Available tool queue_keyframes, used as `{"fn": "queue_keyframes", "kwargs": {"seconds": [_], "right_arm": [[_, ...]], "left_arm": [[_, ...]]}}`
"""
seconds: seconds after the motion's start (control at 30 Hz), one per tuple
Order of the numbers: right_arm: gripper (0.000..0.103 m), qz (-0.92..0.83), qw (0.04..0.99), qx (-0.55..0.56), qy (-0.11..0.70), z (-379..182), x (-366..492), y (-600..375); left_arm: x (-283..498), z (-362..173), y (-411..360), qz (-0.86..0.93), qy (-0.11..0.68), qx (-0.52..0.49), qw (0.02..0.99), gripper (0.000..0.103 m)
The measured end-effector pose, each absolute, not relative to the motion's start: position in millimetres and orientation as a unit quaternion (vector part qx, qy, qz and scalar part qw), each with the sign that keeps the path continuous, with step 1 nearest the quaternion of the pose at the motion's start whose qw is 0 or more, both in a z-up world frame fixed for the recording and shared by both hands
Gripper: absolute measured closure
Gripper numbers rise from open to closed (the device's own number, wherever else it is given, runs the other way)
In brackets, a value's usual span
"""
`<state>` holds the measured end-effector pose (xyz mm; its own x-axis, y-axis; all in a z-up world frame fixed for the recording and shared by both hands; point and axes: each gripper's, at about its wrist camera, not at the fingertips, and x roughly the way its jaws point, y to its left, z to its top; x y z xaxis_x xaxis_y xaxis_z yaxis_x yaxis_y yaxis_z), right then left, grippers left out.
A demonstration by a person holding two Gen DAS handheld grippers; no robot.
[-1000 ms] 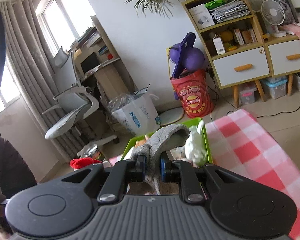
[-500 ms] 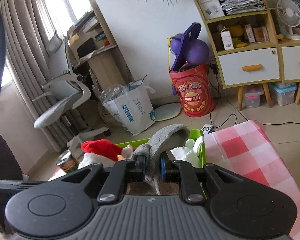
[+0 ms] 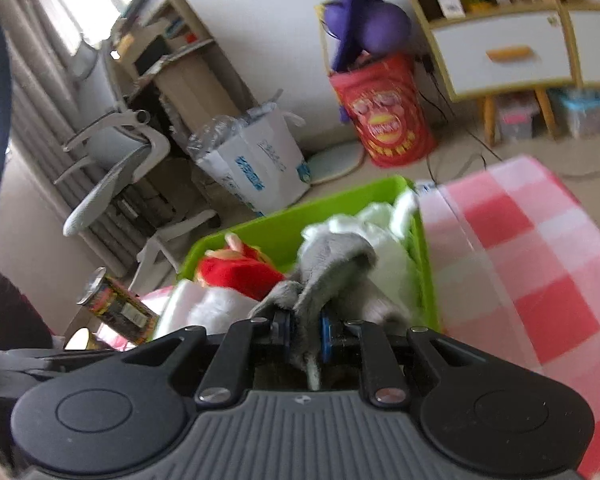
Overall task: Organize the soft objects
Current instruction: 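Carry the Santa plush and grey cloth over the green bin, then open both grippers into the bin and lift them away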
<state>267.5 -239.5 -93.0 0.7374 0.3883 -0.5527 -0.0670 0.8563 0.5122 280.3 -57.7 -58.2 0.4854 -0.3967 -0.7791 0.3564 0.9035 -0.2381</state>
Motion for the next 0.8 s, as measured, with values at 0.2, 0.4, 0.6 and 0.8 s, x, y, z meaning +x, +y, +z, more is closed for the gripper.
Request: {"fn": "queue_keyframes", "kwargs": {"seconds": [0.2,0.4,0.6,0.8], "right_arm": [[0.083,0.121,0.895,0.254,0.346,-93.8,263.7,-246.1],[0.063,0.112,0.896,0.254,0.346,-75.9,253.2,-254.1],[0.042,0.096,0.904,0.246,0.335,-54.8,229.2,-265.0],[0.039,0.076,0.917,0.204,0.335,-28.2,191.9,-262.7]], "left_arm": [[281.6,-54.0,-60.1,-0.220,0.446,-0.020,0.867,0.052],[271.9,-47.1,-62.2,-0.222,0.420,-0.022,0.880,0.033],[251.8,-22.5,-61.2,-0.222,0.397,-0.010,0.890,0.022],[213.2,-1.5,-44.7,-0.203,0.375,-0.011,0.904,0.011]]}}
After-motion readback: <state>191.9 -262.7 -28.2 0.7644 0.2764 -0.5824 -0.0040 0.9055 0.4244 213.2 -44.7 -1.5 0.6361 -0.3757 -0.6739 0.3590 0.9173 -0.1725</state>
